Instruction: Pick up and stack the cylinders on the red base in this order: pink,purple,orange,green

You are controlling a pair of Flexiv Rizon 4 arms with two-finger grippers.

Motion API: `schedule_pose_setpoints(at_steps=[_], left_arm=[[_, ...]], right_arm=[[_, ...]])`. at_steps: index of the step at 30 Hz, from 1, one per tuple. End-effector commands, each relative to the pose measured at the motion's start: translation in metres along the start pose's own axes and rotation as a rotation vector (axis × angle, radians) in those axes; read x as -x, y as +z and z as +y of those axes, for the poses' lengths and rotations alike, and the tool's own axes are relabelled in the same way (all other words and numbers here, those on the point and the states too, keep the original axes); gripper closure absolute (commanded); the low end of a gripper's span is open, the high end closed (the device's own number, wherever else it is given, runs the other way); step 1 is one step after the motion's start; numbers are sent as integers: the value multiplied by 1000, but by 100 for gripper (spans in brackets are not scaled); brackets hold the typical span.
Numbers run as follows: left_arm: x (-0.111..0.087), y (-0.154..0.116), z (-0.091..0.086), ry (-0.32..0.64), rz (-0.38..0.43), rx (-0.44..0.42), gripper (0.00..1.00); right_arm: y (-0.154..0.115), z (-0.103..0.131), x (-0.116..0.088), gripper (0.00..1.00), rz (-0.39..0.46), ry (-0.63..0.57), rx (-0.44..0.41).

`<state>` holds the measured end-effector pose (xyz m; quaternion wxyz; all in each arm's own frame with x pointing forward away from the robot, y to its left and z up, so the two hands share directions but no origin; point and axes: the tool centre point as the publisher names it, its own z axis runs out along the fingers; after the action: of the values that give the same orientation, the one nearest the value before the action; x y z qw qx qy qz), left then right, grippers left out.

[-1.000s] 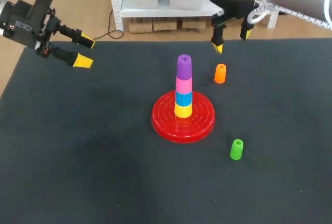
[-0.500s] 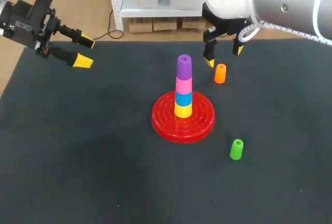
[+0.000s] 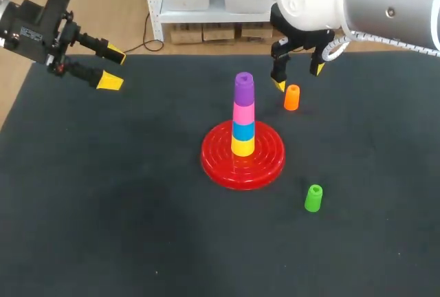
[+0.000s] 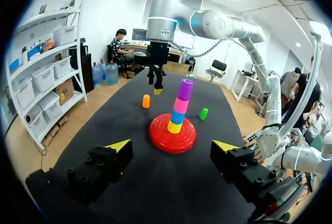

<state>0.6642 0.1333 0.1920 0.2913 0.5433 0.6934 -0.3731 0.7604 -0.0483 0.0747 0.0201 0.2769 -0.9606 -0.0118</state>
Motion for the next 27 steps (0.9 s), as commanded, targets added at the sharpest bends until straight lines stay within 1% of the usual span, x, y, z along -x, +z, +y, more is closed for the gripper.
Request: schedule_pose_setpoints(at_steps=[1,7,9,11,14,18,21,27], left_arm=[[-1,0,0,3,-4,2,0],[-1,0,0,3,-4,2,0],[-1,0,0,3,-4,2,0],[-1,0,0,3,-4,2,0],[-1,0,0,3,-4,2,0],[-1,0,0,3,-4,2,0],[-1,0,0,3,-4,2,0],[-1,0,0,3,-4,2,0]], right_arm=[[0,1,-5,0,-13,1,-4],[0,1,-5,0,-13,1,-4],[6,-1,0,0,9,23,23],[10,-1,4,0,16,30,28],[15,0,9,0,35,39,23],[26,-1,15,0,54,44,-3],[31,-3,18,0,53,53,-24],[41,-10,19,0,53,77,-30]])
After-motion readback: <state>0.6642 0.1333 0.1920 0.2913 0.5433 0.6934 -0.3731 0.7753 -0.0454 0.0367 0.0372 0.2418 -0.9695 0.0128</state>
